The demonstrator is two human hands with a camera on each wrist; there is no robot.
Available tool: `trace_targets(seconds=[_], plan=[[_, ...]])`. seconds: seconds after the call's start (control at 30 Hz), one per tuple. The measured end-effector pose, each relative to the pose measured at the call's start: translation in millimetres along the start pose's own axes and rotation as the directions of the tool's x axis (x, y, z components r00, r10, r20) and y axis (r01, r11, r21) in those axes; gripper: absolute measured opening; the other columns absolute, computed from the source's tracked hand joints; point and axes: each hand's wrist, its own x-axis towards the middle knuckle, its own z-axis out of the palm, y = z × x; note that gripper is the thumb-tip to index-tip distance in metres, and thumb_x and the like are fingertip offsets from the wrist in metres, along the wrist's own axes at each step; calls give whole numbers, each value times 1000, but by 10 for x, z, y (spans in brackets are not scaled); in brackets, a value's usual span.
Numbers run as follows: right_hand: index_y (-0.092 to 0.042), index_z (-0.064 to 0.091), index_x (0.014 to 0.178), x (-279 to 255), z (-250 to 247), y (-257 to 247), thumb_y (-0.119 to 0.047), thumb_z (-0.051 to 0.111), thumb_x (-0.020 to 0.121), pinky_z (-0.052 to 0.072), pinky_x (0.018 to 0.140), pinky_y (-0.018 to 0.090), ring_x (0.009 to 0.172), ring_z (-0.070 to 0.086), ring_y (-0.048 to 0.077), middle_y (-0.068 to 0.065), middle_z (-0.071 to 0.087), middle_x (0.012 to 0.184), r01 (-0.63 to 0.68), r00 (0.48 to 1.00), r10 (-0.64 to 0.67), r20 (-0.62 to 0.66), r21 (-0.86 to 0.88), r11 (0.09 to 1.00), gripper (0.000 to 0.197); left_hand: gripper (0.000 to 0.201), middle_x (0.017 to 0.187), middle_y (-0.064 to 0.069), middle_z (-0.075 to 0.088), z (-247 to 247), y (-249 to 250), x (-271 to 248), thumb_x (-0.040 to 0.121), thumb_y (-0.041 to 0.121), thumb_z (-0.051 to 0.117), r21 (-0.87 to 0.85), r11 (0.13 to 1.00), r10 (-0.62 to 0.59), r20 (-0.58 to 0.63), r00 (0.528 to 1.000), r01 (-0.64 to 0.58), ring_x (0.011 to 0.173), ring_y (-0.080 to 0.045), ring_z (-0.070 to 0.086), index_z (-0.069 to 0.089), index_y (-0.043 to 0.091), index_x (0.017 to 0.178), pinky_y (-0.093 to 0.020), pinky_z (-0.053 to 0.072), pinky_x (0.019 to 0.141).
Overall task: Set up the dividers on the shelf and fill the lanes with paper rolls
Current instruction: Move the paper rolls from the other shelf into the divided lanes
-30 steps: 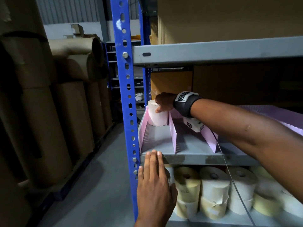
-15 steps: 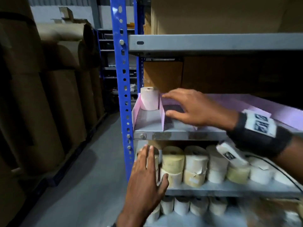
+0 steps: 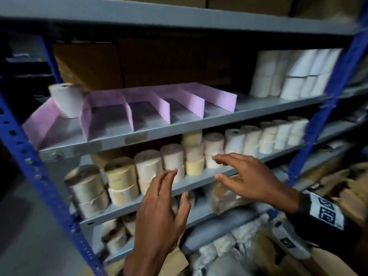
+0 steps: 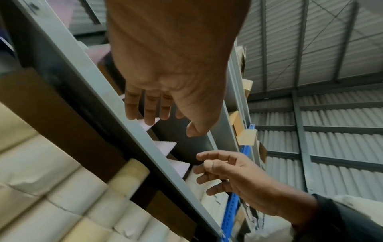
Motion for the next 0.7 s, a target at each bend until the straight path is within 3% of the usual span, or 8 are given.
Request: trace_targets(seconds=[0.17, 0.23, 0.3, 0.37, 0.43, 0.57, 0.7], plan=[[-36, 56, 130, -293, -325, 856, -60, 53, 85, 53, 85, 32, 108, 61, 4, -18, 63, 120, -128, 992, 128, -7, -2, 992, 51, 54, 137, 6, 56, 594, 576, 203, 86, 41, 61, -76, 996, 58, 50, 997, -54, 119, -16, 61, 57, 26, 137, -31, 54, 89], [-37, 55, 130, -350, -513, 1222, -61, 52, 85, 52, 84, 27, 101, 58, -5, -20, 62, 121, -156, 988, 155, -15, -17, 988, 51, 54, 133, 4, 61, 916, 845, 317, 82, 37, 66, -103, 992, 76, 50, 996, -70, 114, -19, 66, 62, 23, 133, -30, 56, 83], [-40, 52, 132, -389, -722, 1599, -63, 49, 85, 52, 82, 29, 98, 58, -4, -22, 60, 123, -177, 984, 176, -34, -23, 984, 53, 51, 129, 4, 64, 1241, 1157, 454, 82, 41, 65, -144, 987, 86, 51, 995, -78, 111, -17, 69, 65, 23, 129, -29, 57, 78], [-41, 51, 132, -425, -923, 1973, -65, 48, 85, 52, 82, 27, 103, 57, -7, -24, 59, 124, -182, 981, 180, -68, -13, 983, 53, 52, 125, 8, 65, 1577, 1472, 597, 81, 50, 55, -156, 982, 111, 43, 993, -103, 106, -10, 69, 67, 26, 125, -21, 51, 82], [-41, 53, 130, -431, -1099, 2252, -63, 51, 85, 48, 74, 16, 95, 54, -17, -25, 60, 121, -179, 978, 178, -113, 1, 984, 51, 53, 125, 16, 62, 1863, 1722, 715, 80, 56, 50, -178, 978, 119, 46, 992, -109, 105, -5, 68, 65, 33, 125, -15, 47, 82], [-42, 53, 128, -410, -1436, 2730, -64, 52, 83, 44, 74, 9, 105, 57, -7, -26, 61, 116, -201, 962, 201, -184, 16, 979, 50, 49, 135, 33, 45, 2352, 2165, 987, 82, 64, 44, -225, 968, 136, 88, 987, -113, 118, 5, 55, 47, 53, 130, -18, 47, 94], [-41, 55, 127, -236, -1670, 3081, -68, 50, 80, 49, 75, 18, 100, 59, -7, -26, 61, 115, -198, 938, 205, -280, 55, 979, 54, 47, 134, 28, 50, 2663, 2453, 1439, 87, 52, 59, -259, 953, 175, 44, 984, -158, 117, 4, 54, 52, 44, 133, -23, 50, 92]])
